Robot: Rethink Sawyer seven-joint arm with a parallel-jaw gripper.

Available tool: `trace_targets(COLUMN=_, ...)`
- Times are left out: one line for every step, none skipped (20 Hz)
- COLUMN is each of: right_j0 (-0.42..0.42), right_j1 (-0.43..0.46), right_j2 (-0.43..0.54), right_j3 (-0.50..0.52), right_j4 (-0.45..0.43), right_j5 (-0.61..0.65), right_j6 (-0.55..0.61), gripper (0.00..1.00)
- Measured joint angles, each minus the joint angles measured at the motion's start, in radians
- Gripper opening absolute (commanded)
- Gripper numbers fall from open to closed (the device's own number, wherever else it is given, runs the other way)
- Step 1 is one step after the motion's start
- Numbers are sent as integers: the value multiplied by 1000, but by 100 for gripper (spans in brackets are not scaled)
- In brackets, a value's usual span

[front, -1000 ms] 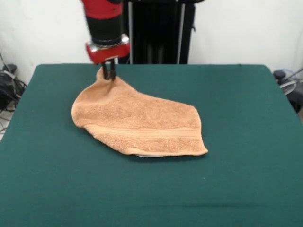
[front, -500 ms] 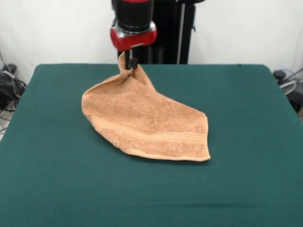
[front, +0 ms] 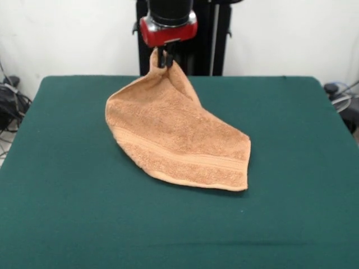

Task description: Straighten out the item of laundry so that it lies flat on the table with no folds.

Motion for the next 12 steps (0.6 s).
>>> trace_targets(right_j0=8, right_j1=-4, right_j2=-3, right_j3=-1, right_j4=5, right_j5=9, right_j6=0, gripper=0)
trace_targets(right_j0=19, right_j1=-8, right_j2=-10, right_j3=-7, right_j4=10, right_j5=26, right_j6=0, gripper=0)
trace_targets(right_j0=31, right_j1=-13, right_j2=-16, right_j3=-12, right_j4=15, right_j5=42, right_j6=0, gripper=0)
trace_targets(right_j0=45, right_j1=-15, right_j2=-23, right_j3=-21, right_j4=19, right_j5=64, right_j6=0, gripper=0)
trace_targets(right_j0=54, right_j1=-16, right_j2=-27, right_j3=-28, right_j4=20, right_j5=78, right_j6=0, gripper=0)
trace_targets(right_j0=75, right_j1=-16, right_j2=-34, right_j3=-46, right_j4=22, right_j5=114, right_j6=0, gripper=0)
trace_targets(right_j0=86, right_j1=-15, right_j2=-36, right_j3=-58, right_j4=24, right_j5=135, right_j6=0, gripper=0)
trace_targets(right_j0=97, right_j1=-14, right_j2=-39, right_j3=-70, right_j4=26, right_j5=156, right_j6=0, gripper=0)
trace_targets(right_j0=117, right_j1=-11, right_j2=-42, right_j3=-97, right_j4=35, right_j5=196, right_j6=0, gripper=0)
trace_targets(right_j0=125, right_j1=-9, right_j2=-43, right_j3=-109, right_j4=42, right_j5=211, right_j6=0, gripper=0)
trace_targets(right_j0=130, right_j1=-8, right_j2=-43, right_j3=-118, right_j4=48, right_j5=222, right_j6=0, gripper=0)
trace_targets(right_j0=138, right_j1=-5, right_j2=-44, right_j3=-137, right_j4=60, right_j5=242, right_j6=0, gripper=0)
